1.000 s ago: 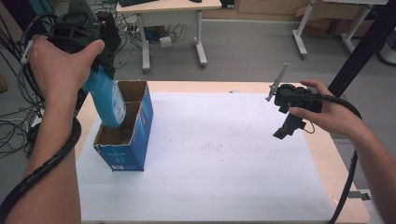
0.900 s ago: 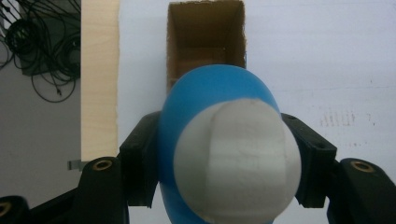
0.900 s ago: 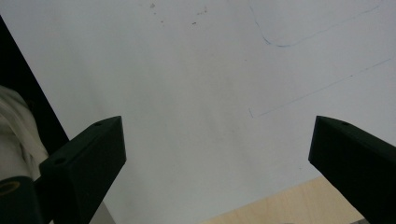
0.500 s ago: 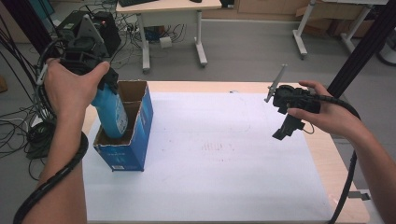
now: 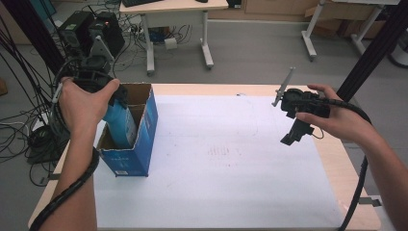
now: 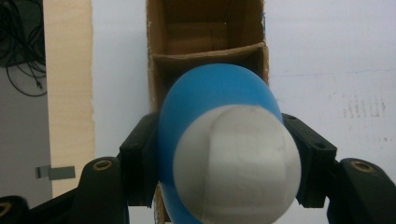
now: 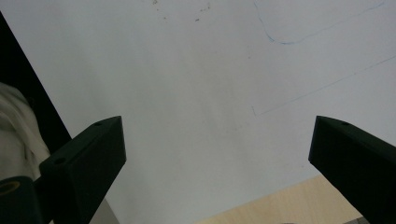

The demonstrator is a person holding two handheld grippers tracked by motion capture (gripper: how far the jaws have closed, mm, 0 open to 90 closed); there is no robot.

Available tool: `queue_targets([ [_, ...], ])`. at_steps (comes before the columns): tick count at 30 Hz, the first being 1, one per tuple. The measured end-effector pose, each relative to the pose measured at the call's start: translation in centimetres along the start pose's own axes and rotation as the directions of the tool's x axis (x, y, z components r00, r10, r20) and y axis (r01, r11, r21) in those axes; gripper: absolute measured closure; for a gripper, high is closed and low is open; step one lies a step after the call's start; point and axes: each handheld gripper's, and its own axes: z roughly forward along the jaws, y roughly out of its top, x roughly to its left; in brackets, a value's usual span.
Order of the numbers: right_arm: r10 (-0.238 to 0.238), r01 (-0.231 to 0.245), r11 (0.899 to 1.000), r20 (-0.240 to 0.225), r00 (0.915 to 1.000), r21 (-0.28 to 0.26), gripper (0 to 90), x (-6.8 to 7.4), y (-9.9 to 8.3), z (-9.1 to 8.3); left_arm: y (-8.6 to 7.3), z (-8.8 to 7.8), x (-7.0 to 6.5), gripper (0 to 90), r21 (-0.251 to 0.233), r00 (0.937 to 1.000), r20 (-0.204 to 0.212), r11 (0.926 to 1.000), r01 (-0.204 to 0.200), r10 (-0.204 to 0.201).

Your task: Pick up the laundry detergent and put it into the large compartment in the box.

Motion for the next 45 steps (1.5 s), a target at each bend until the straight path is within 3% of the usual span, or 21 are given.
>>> queue_targets([
  [21, -0.013, 0.013, 1.000, 0.003, 0.9999, 0.000, 3.8, 0.3, 0.3, 0.3, -1.2, 3.9, 0.1, 38.1, 0.004, 0.9999, 0.010, 0.9999, -0.009, 0.009],
  [28, -0.013, 0.013, 1.000, -0.003, 0.9999, 0.002, 3.9, 0.3, 0.4, 0.6, -1.6, 4.9, -0.1, 38.1, 0.005, 1.0000, -0.007, 1.0000, -0.007, 0.007],
  [45, -0.010, 0.010, 1.000, -0.016, 0.9998, 0.011, 3.8, 0.2, 0.6, 1.2, -2.0, 6.9, 0.2, 38.1, 0.022, 0.9999, 0.005, 0.9997, -0.009, 0.009],
])
